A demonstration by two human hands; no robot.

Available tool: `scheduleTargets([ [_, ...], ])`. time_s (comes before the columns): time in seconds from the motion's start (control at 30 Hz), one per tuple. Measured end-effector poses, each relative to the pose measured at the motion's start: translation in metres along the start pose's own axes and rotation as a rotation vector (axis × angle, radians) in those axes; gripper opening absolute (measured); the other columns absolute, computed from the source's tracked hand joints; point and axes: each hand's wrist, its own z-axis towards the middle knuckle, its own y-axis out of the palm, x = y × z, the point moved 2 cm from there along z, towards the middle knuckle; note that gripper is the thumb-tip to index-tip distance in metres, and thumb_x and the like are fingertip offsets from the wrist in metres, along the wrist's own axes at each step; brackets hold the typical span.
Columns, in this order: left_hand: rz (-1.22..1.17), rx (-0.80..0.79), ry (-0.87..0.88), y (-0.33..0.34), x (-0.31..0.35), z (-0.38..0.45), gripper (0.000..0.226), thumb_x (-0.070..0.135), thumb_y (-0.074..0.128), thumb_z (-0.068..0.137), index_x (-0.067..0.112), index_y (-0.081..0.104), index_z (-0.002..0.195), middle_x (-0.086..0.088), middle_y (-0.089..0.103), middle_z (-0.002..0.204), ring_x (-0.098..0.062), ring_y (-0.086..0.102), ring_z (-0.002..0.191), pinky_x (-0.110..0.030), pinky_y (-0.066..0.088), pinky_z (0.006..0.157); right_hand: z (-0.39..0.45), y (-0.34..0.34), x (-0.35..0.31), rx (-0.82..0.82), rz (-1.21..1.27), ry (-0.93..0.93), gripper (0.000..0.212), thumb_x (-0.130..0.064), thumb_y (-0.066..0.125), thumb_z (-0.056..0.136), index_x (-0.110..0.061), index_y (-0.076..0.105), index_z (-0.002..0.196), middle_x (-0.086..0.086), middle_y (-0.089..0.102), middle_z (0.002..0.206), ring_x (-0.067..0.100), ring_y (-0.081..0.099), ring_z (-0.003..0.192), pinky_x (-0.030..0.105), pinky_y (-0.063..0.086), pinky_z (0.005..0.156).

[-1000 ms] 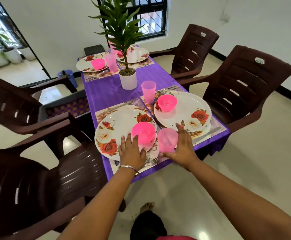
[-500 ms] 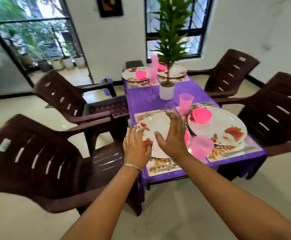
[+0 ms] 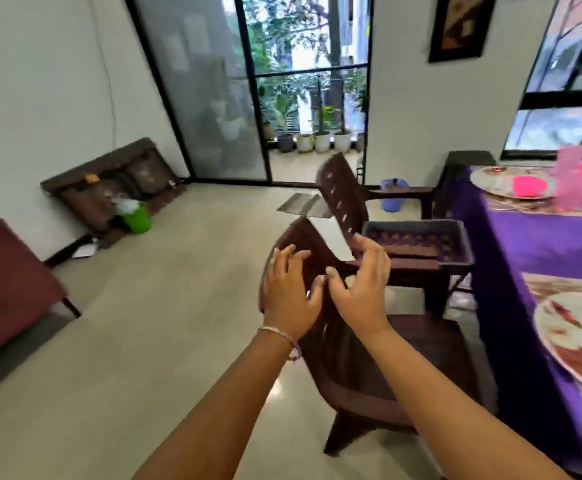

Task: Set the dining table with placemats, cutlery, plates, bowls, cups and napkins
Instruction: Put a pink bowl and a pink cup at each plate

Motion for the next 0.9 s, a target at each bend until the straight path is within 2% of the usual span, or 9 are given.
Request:
scheduleTargets([
  [0.1,-0.002,-0.017,-0.029,-0.025,-0.055,0.017,0.044,0.034,0.053,0.084,0.016,0.055,0.125,-0.008,0.048,0.136,-0.029,0.037,0.133,-0.043,0.032,0.107,-0.003,0.065,-0.024,-0.032,0.04,0.038,0.06,-0.015,0.068,0.075,-0.007,0.046,0.13,0.009,0.049,0.129,0.018,0.036,0.124,0.048,0.031,0.108],
  [0.27,-0.029,-0.011,-0.057,-0.033,-0.13,0.064,0.042,0.033,0.051,0.087,0.019,0.054,0.126,-0.006,0.046,0.139,-0.027,0.034,0.136,-0.047,0.034,0.107,0.021,0.157,-0.034,-0.075,0.063,0.087,0.06,-0.017,0.067,0.078,-0.011,0.043,0.133,0.007,0.046,0.131,0.022,0.037,0.126,0.042,0.031,0.109],
  [0.43,-0.036,-0.043,-0.069,-0.029,-0.2,0.13,0.043,0.038,0.051,0.088,0.022,0.051,0.128,-0.003,0.044,0.14,-0.025,0.032,0.137,-0.048,0.034,0.107,0.067,0.248,-0.019,-0.053,0.116,0.127,0.058,-0.018,0.066,0.078,-0.014,0.043,0.131,0.001,0.045,0.13,0.008,0.031,0.12,0.046,0.031,0.108],
  [0.5,-0.026,-0.041,-0.075,-0.032,-0.226,0.158,0.044,0.04,0.051,0.087,0.022,0.052,0.127,-0.003,0.045,0.139,-0.025,0.034,0.136,-0.05,0.034,0.106,0.087,0.278,-0.014,-0.058,0.09,0.138,0.058,-0.022,0.064,0.079,-0.015,0.042,0.131,0.002,0.045,0.13,0.011,0.034,0.122,0.044,0.031,0.109],
  [0.57,-0.023,-0.014,-0.089,-0.037,-0.252,0.19,0.044,0.04,0.052,0.087,0.021,0.053,0.127,-0.004,0.046,0.138,-0.026,0.036,0.134,-0.049,0.035,0.105,0.108,0.308,-0.011,-0.074,0.068,0.163,0.057,-0.019,0.066,0.081,-0.014,0.042,0.132,0.002,0.045,0.132,0.017,0.036,0.125,0.038,0.027,0.111],
  [0.6,-0.024,0.005,-0.1,-0.041,-0.255,0.196,0.044,0.04,0.052,0.087,0.021,0.053,0.126,-0.004,0.047,0.138,-0.025,0.036,0.134,-0.049,0.035,0.105,0.11,0.311,-0.012,-0.088,0.08,0.168,0.058,-0.016,0.067,0.081,-0.015,0.041,0.133,0.002,0.044,0.133,0.018,0.036,0.127,0.04,0.027,0.112],
  [0.67,-0.059,0.004,-0.158,-0.035,-0.294,0.241,0.047,0.043,0.048,0.085,0.021,0.053,0.125,-0.004,0.047,0.137,-0.024,0.038,0.132,-0.045,0.035,0.104,0.138,0.363,-0.005,-0.116,0.093,0.173,0.059,-0.014,0.066,0.082,-0.017,0.038,0.134,0.0,0.041,0.134,0.017,0.033,0.129,0.049,0.03,0.111],
  [0.73,-0.054,0.002,-0.143,-0.032,-0.3,0.257,0.049,0.045,0.047,0.083,0.021,0.053,0.125,-0.003,0.047,0.136,-0.024,0.038,0.131,-0.044,0.035,0.103,0.148,0.373,-0.001,-0.116,0.099,0.161,0.059,-0.014,0.066,0.083,-0.017,0.038,0.134,0.0,0.041,0.134,0.016,0.032,0.129,0.049,0.031,0.11],
  [0.9,-0.128,-0.036,-0.103,0.005,-0.372,0.368,0.044,0.041,0.053,0.088,0.02,0.053,0.126,-0.004,0.045,0.139,-0.026,0.036,0.134,-0.046,0.034,0.106,0.218,0.465,0.026,-0.026,0.056,0.158,0.059,-0.01,0.067,0.082,-0.012,0.04,0.134,0.004,0.044,0.132,0.019,0.034,0.127,0.048,0.032,0.109],
])
